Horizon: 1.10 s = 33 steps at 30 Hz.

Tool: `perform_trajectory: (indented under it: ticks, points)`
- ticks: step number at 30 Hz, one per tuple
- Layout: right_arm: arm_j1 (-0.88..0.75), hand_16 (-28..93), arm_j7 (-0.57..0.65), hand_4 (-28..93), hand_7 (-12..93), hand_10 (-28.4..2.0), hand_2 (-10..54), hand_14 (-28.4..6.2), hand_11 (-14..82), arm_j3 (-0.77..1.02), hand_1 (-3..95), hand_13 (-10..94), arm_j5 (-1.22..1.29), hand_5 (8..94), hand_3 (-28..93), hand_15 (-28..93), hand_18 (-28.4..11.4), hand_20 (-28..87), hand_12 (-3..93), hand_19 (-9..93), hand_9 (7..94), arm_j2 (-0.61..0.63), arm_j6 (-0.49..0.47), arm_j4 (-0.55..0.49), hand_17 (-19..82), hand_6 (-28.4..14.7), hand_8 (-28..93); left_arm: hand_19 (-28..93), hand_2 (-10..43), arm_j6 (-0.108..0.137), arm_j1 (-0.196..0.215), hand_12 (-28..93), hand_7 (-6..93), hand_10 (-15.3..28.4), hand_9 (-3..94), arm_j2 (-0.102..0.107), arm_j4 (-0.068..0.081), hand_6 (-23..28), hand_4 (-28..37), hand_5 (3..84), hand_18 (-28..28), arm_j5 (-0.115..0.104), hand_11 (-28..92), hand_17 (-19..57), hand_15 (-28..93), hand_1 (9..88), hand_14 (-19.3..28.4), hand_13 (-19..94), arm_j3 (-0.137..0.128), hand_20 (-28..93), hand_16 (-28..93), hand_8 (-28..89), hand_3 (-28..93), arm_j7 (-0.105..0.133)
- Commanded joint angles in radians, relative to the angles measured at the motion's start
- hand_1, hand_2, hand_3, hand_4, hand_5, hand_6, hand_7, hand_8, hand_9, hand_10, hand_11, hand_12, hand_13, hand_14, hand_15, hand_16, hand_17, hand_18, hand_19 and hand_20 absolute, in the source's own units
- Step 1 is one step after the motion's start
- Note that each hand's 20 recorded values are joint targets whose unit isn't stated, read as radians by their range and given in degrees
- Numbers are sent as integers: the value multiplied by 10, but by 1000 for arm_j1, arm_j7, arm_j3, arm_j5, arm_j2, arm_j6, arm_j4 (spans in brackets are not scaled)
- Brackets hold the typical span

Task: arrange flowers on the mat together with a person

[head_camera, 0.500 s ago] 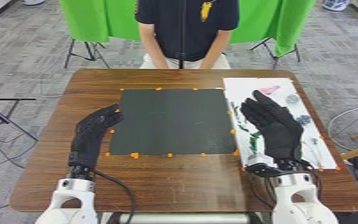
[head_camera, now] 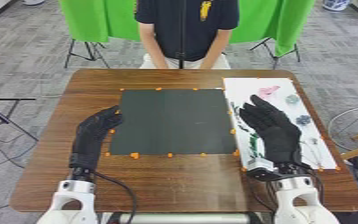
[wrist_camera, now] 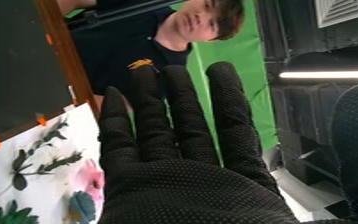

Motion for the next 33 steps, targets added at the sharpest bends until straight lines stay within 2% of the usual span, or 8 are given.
perform_trajectory:
  ticks: [1,3,7,14,17,24,29,33]
  points:
    - [-26,197,13,-185,143,-155,10,-161,59,3,94,374,-15,457,767,114,-140,268,146,80,474,-4,-1,-9,177,-19,-94,99,-19,32,23,181,172,130,469,-9,-7,39,-276,477,128,-16,220,39,211,222,171,369,4,190,49,-57,595,-33]
    - [-15,198,14,-186,144,-155,9,-161,59,2,95,377,-6,458,767,114,-140,268,146,79,475,10,3,-5,178,-19,-94,99,-18,60,18,182,173,130,470,-12,-14,40,-279,480,128,-4,221,38,212,225,171,369,11,190,50,-56,591,-41]
    - [-11,200,10,-186,144,-155,7,-161,59,7,98,381,-12,453,767,116,-139,269,147,78,477,9,0,-11,178,-19,-94,99,-13,55,22,183,183,128,475,-18,-23,40,-267,483,126,30,233,39,224,260,169,371,8,189,48,-58,593,-61]
    - [-35,206,25,-185,144,-155,4,-161,58,6,100,385,-11,447,767,118,-138,270,150,79,476,-18,4,-15,177,-19,-94,102,-23,66,66,178,196,123,477,-15,-40,37,-231,484,124,30,240,39,233,299,165,374,-12,187,43,-64,580,-73]
    - [-30,208,30,-185,143,-155,1,-159,58,10,103,388,-13,447,767,119,-139,270,150,79,476,8,15,-14,177,-19,-94,102,-25,76,38,178,197,123,476,-20,-30,37,-227,484,124,25,242,39,235,302,163,375,-5,187,42,-65,579,-64]
    - [-5,210,1,-185,144,-155,0,-160,59,14,106,390,-17,450,766,118,-139,271,151,80,480,-7,6,-7,177,-20,-94,102,-28,39,11,178,201,121,477,-12,-17,37,-221,484,124,31,244,38,238,302,163,374,6,186,41,-67,582,-38]
    - [-15,211,18,-185,145,-155,-3,-159,59,9,109,391,-20,450,766,118,-139,271,151,80,480,-12,-21,-9,176,-20,-94,167,-29,126,36,177,200,124,478,-7,-35,37,-216,485,151,1,245,41,244,300,164,376,16,214,41,-68,586,-61]
    - [-33,214,15,-186,145,-155,-4,-160,60,31,110,393,-23,454,766,120,-140,271,153,83,482,-13,-11,-18,175,-21,-94,200,-29,66,30,177,201,125,484,-23,-29,39,-197,489,159,22,249,40,284,309,170,402,4,227,41,-65,583,-50]
